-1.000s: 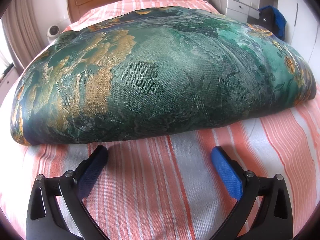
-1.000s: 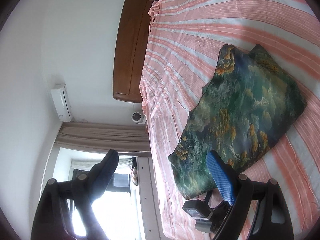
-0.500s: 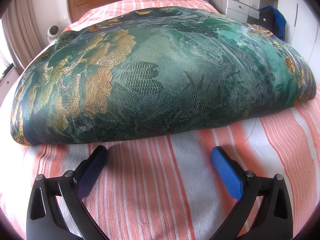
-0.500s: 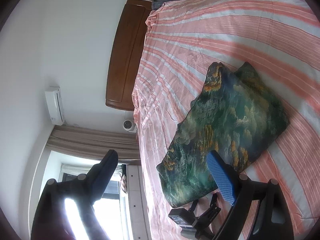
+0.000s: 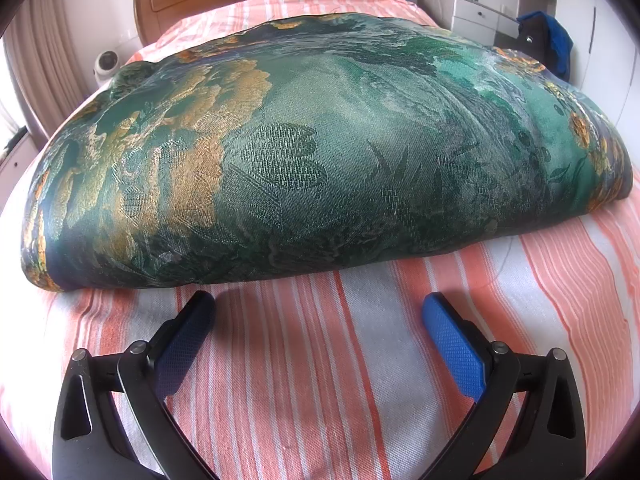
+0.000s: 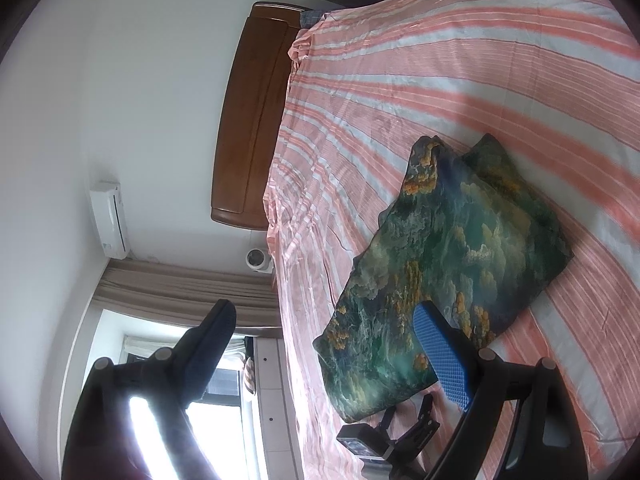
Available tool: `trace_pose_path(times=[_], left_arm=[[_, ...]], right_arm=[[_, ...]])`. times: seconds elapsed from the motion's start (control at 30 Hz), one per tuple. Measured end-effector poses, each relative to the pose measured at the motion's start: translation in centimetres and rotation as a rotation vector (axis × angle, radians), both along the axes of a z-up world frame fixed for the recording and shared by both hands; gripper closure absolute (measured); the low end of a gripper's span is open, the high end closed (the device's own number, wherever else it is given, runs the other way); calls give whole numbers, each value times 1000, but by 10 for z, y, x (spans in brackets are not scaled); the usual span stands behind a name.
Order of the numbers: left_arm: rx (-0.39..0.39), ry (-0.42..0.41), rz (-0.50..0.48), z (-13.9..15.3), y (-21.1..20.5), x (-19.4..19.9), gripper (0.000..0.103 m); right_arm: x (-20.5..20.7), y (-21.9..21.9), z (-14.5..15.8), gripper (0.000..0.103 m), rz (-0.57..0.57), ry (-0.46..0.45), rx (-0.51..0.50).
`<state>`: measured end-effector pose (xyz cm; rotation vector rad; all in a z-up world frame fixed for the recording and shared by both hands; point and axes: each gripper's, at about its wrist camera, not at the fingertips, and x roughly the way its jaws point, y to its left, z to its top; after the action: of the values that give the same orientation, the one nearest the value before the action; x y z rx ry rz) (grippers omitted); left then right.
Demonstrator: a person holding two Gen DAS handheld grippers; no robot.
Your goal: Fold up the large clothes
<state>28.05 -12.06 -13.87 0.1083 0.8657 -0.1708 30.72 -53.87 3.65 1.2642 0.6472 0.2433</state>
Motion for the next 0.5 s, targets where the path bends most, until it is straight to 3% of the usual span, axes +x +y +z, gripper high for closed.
trace_pose_path(times=[0.5], left_arm=[[0, 0, 0, 0, 0, 0, 0]], right_arm=[[4, 1, -15, 13, -6, 29, 22]])
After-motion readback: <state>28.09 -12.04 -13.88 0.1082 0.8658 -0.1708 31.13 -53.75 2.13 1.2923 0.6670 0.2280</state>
